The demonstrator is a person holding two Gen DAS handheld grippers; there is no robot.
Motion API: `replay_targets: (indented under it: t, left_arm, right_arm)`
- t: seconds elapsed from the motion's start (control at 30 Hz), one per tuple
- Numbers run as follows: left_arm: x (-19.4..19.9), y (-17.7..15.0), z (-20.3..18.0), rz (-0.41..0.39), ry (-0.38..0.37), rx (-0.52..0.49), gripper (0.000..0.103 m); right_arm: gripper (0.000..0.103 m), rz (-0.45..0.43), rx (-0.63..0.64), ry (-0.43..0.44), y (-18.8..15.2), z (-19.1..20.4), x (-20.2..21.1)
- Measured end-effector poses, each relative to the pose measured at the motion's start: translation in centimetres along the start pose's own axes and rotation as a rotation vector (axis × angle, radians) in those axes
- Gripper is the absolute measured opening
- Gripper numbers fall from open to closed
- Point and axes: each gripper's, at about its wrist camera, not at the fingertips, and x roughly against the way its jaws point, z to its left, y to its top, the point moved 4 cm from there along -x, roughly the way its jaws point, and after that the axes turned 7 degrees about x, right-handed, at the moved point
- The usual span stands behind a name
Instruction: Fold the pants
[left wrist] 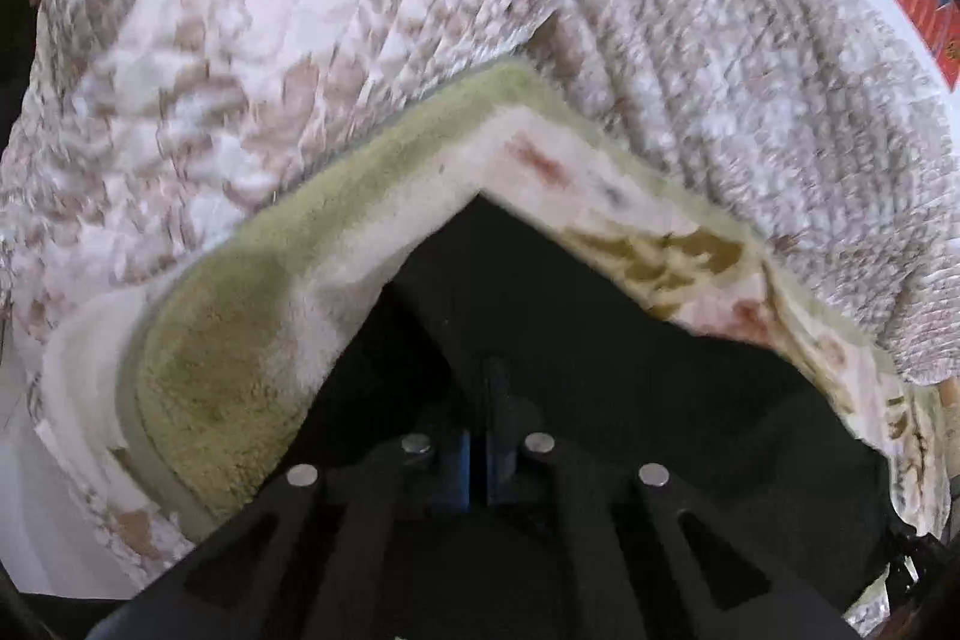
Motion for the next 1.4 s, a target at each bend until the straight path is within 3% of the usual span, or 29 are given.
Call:
replay_targets:
  t: [0.13, 0.2, 0.37, 0.53, 0.77, 0.87, 0.9, 0.97, 1.03, 1.13, 1.17, 1.27, 1.4]
  left_arm:
    - [3.4, 0.1, -0.5, -0.056, -0.030, -0.008, 0.004]
    - [3.9, -0.8, 0.0, -0.055, -0.012, -0.019, 0.004]
    - [1.3, -3.3, 2.8, 0.064, 0.031, 0.036, 0.004]
    - [3.2, -3.0, 2.1, 0.009, 0.013, 0.003, 0.004]
    - [2.3, -3.7, 2.7, 0.069, 0.061, 0.006, 0.005]
    - [3.6, -3.2, 3.1, 0.032, 0.095, 0.009, 0.008]
    - [4.2, -2.8, 3.3, 0.015, 0.100, 0.016, 0.008]
    - [5.1, -2.1, 3.3, -0.012, 0.123, 0.008, 0.008]
    - [5.6, -1.5, 2.5, -0.038, 0.134, -0.025, 0.009]
    - [5.6, -0.5, 0.1, -0.059, 0.096, -0.065, 0.009]
    - [5.4, -0.1, -1.2, -0.058, 0.072, -0.085, 0.012]
    - [3.4, 0.2, -5.4, -0.025, -0.027, -0.184, 0.038]
    - [-1.1, -0.3, -9.7, 0.044, -0.070, -0.328, 0.039]
  right_arm:
    - [0.009, -0.039, 0.037, 0.052, 1.1, 2.0, 2.5]
    - [0.009, -0.042, 0.051, 0.034, 0.9, 2.0, 3.5]
    - [0.009, 0.063, -0.001, -0.081, -0.6, -1.5, 1.6]
    - [0.009, 0.031, 0.039, -0.077, -0.5, -0.4, 3.0]
    - [0.009, 0.070, 0.027, -0.118, -1.4, -1.5, 2.1]
    - [0.019, 0.041, 0.020, -0.148, -1.2, -1.8, 3.5]
    - [0.026, 0.014, 0.025, -0.173, -1.0, -1.8, 4.3]
    - [0.029, -0.055, 0.040, -0.224, -0.4, -1.9, 6.2]
    - [0.029, -0.104, 0.106, -0.236, 0.4, -1.0, 7.1]
    - [0.030, -0.090, 0.278, -0.191, 1.3, 2.4, 5.7]
    - [0.030, -0.071, 0.352, -0.182, 1.5, 3.8, 4.7]
    - [0.030, 0.009, 0.547, -0.166, 2.0, 7.5, 0.6]
    - [0.030, 0.069, 0.649, -0.199, 3.0, 9.4, -4.2]
